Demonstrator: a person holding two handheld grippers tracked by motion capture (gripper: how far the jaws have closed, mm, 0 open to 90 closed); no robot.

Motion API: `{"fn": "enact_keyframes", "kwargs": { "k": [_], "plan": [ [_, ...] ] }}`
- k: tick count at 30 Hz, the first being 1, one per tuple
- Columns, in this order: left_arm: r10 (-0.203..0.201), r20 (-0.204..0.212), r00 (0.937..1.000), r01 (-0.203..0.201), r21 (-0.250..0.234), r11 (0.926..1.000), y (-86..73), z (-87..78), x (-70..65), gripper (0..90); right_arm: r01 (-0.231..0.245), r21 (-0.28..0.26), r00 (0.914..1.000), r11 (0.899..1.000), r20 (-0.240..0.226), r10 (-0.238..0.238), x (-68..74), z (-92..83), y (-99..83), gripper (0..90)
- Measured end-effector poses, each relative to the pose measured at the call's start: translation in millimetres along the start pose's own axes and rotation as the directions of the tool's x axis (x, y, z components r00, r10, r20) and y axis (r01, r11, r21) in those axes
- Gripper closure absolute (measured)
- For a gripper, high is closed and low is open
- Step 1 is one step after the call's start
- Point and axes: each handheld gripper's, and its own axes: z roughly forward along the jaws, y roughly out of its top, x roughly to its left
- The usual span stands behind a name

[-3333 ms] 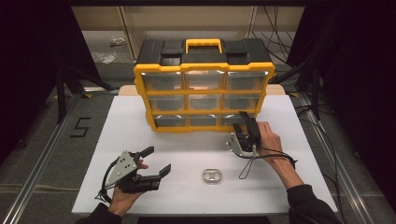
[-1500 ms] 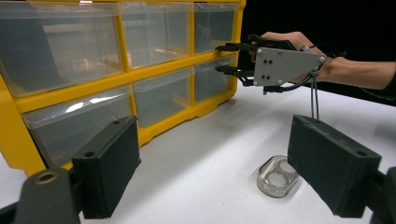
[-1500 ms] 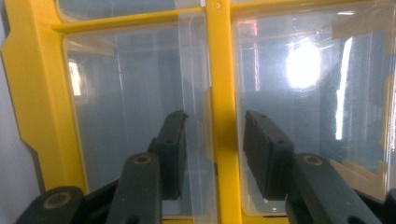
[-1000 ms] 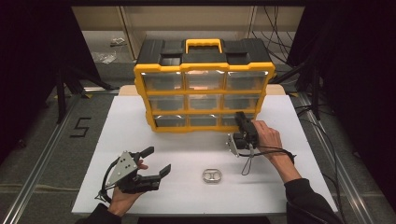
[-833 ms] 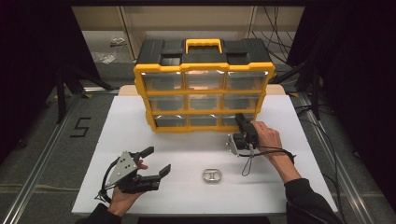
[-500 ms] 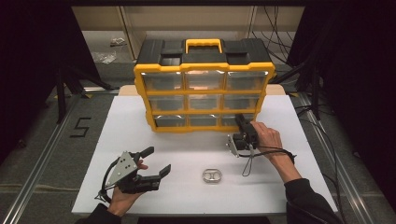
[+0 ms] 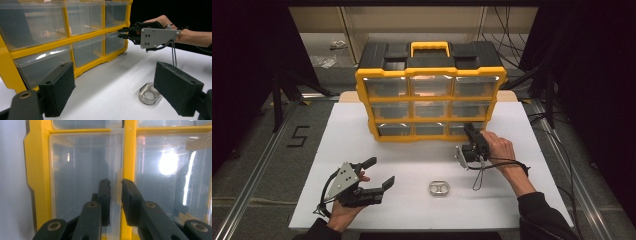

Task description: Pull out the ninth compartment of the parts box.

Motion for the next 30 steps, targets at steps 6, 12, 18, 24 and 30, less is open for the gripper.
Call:
{"fn": "enact_keyframes", "kwargs": {
  "k": [6,12,18,24,30],
  "plan": [
    [0.0,-0.002,1.0,0.0,-0.001,1.0,0.1,-0.3,0.3,16.6,0.009,0.009,0.9999,1.0,-0.012,-0.009,-1.1,-4.3,1.1,78.6],
    [0.004,-0.004,1.0,-0.004,0.003,1.0,-0.3,-0.3,-0.1,16.6,0.02,0.002,0.9997,1.0,-0.011,-0.02,-1.2,-8.5,1.1,78.7],
    [0.004,-0.005,1.0,-0.004,0.002,1.0,-0.4,-0.5,0.1,16.7,0.024,0.005,0.9996,1.0,-0.013,-0.024,-1.0,-12.1,1.5,78.7],
    [0.004,-0.005,1.0,-0.004,0.001,1.0,-0.4,-0.6,0.2,16.7,0.024,-0.003,0.9997,1.0,-0.01,-0.025,-0.4,-15.2,1.5,78.7],
    [0.003,-0.003,1.0,-0.003,0.0,1.0,-0.3,-0.5,0.1,16.9,0.023,-0.001,0.9997,1.0,-0.011,-0.023,0.1,-17.7,1.5,78.8]
  ]
}}
